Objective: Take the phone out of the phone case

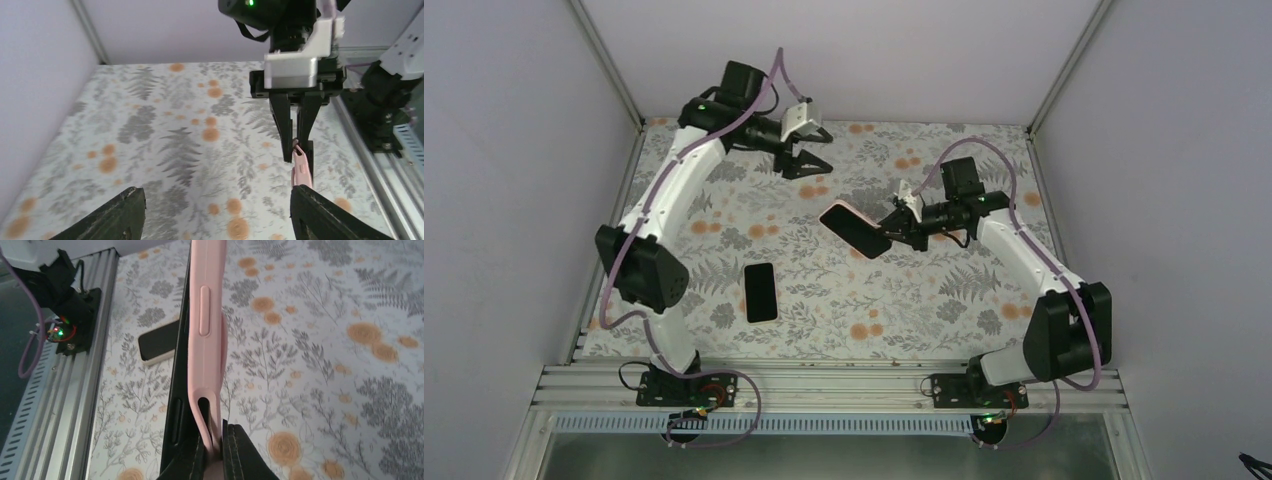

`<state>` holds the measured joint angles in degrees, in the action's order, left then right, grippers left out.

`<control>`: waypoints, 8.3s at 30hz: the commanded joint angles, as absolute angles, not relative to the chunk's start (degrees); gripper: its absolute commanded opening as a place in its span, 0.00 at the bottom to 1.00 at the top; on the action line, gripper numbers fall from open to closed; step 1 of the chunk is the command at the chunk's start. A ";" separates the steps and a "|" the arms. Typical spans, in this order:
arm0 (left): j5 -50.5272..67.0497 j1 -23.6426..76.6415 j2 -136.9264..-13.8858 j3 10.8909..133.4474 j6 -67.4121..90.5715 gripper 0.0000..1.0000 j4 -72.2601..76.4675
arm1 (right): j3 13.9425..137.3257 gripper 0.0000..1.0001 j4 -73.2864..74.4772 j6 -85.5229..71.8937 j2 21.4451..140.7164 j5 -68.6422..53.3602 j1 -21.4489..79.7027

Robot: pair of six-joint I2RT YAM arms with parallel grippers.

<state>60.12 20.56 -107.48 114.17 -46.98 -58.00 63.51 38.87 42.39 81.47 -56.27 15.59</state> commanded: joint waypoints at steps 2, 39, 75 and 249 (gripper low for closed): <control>51.69 20.70 -97.36 109.55 -39.93 0.80 -50.15 | 62.02 0.03 35.26 39.48 82.83 -55.06 12.07; 0.10 43.37 -106.27 78.57 -14.00 0.79 14.45 | 79.32 0.03 2.13 -21.26 101.57 -24.25 12.15; -7.49 42.80 -111.41 81.91 -16.57 0.78 18.79 | 78.46 0.03 1.95 -23.20 100.10 -28.09 12.75; -42.38 19.86 -63.83 15.07 -66.25 0.12 30.26 | 66.52 0.03 37.85 13.89 107.34 -47.79 3.05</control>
<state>-40.18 19.99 -62.65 18.35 -66.26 26.02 66.32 38.20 12.10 107.53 -46.85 1.96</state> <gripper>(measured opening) 0.116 0.064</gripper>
